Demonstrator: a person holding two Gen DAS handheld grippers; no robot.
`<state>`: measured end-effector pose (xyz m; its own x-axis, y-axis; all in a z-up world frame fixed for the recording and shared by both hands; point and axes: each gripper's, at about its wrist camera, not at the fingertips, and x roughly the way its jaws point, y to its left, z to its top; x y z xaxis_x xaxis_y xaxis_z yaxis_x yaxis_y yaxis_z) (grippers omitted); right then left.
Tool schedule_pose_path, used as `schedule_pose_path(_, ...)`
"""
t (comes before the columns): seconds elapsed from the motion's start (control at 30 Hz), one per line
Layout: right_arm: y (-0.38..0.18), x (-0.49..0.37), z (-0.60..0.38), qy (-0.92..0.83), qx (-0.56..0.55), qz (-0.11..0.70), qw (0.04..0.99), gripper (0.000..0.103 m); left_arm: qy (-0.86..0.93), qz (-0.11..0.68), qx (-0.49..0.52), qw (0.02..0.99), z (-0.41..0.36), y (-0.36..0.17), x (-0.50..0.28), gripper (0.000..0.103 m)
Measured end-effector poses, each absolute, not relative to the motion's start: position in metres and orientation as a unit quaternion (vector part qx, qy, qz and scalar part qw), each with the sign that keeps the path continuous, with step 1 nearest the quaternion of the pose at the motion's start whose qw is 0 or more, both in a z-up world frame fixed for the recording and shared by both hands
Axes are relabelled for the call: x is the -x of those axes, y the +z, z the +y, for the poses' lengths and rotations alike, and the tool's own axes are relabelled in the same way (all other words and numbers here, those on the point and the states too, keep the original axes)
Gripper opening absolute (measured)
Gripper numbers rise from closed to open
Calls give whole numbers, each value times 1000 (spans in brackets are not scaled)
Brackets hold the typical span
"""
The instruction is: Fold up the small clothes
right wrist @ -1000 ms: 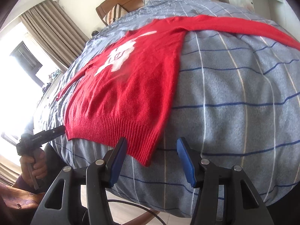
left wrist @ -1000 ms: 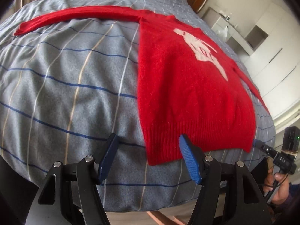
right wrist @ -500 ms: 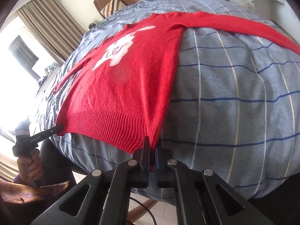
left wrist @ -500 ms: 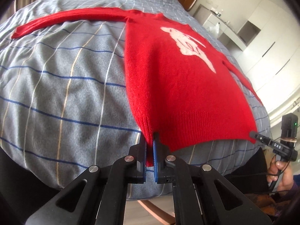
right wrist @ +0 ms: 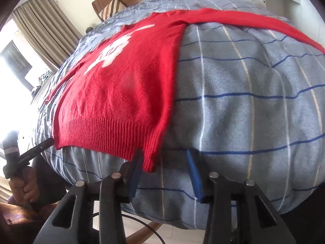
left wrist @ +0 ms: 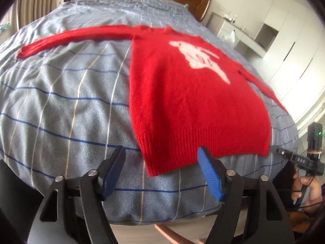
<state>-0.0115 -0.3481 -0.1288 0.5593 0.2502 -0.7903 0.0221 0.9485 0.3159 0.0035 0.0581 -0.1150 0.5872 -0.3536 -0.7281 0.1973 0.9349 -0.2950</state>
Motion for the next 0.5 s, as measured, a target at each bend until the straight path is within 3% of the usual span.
schedule_pose_path(0.17,-99,29,-358,10,-136,416,899,55,-109,391,105,908,71,-100,3,95)
schedule_pose_path(0.5,-48,32,-345,3,-133,330,934,71,-26,373,72,925,76,-92,8,96)
